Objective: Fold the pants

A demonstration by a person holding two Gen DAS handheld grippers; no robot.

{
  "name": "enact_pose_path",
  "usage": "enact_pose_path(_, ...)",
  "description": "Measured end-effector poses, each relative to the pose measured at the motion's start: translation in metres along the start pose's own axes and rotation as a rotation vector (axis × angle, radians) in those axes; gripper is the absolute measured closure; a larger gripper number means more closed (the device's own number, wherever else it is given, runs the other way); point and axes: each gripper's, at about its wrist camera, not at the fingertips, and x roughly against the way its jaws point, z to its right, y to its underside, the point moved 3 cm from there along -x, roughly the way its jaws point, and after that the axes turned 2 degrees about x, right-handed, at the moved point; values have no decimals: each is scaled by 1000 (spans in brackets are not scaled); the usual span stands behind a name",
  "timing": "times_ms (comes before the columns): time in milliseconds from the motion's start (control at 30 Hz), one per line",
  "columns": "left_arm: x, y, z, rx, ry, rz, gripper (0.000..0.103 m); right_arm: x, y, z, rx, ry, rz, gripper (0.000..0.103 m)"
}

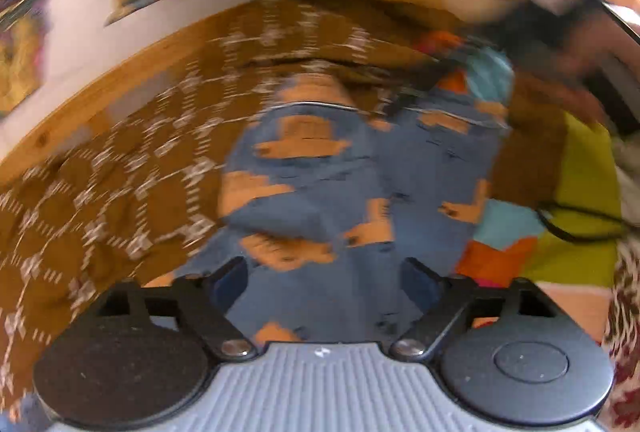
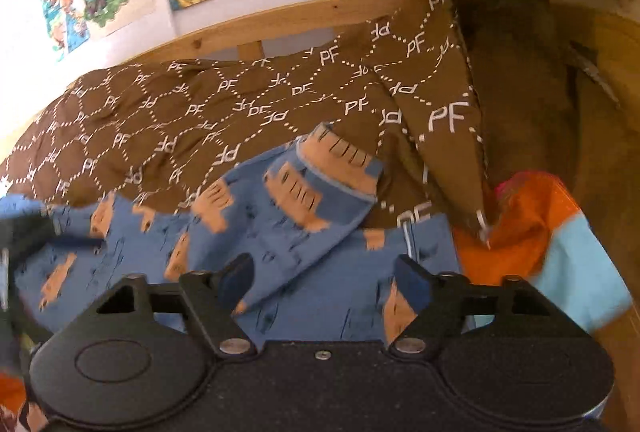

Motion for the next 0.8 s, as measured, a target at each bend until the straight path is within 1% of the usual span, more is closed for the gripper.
enact_pose_path(67, -7, 2, 11, -41, 14, -7, 30, -16, -11, 1, 20, -4, -20, 35)
enact_pose_path(133, -15, 3, 15, -55, 16, -27, 48, -36, -21, 7, 24, 3, -43, 38)
enact_pose_path(167, -19, 4, 16, -58, 21, -39, 52, -44, -25, 11, 11, -2, -52, 39)
enact_pose_path(233, -21, 5, 17, -60, 25, -48, 64, -56, -31, 21, -38, -14, -58, 43)
enact_pose_path(267, -22, 6, 17, -64, 24, -51, 67, -62, -33, 28, -74, -26, -61, 44)
enact_pose_path(300, -23, 6, 17, -69, 26, -54, 72, -66, -34, 33, -113, -42, -68, 45)
enact_pose_path(333, -23, 6, 16, -75, 27, -57, 77, -70, -35, 39, -162, -61, -76, 48)
enact_pose_path(367, -23, 6, 17, -86, 25, -63, 79, -74, -35, 44, -204, -76, -84, 54)
enact_pose_path(400, -24, 5, 17, -97, 21, -65, 81, -77, -34, 48, -238, -81, -85, 59)
enact_pose_path(467, -23, 5, 18, -121, 11, -59, 82, -78, -33, 52, -274, -76, -82, 76)
enact_pose_path(500, -23, 5, 19, -136, 4, -51, 83, -77, -32, 53, -296, -74, -78, 81)
enact_pose_path(533, -21, 4, 20, -148, -4, -45, 83, -74, -32, 53, -314, -76, -67, 89)
enact_pose_path(667, -18, 6, 27, -187, -37, -18, 79, -62, -31, 51, -315, -65, -43, 94)
enact_pose_path(767, -16, 10, 35, -249, -64, 4, 77, -54, -31, 50, -295, -52, -36, 95)
enact_pose_path(800, -16, 12, 37, -266, -70, 11, 73, -52, -31, 50, -297, -51, -36, 95)
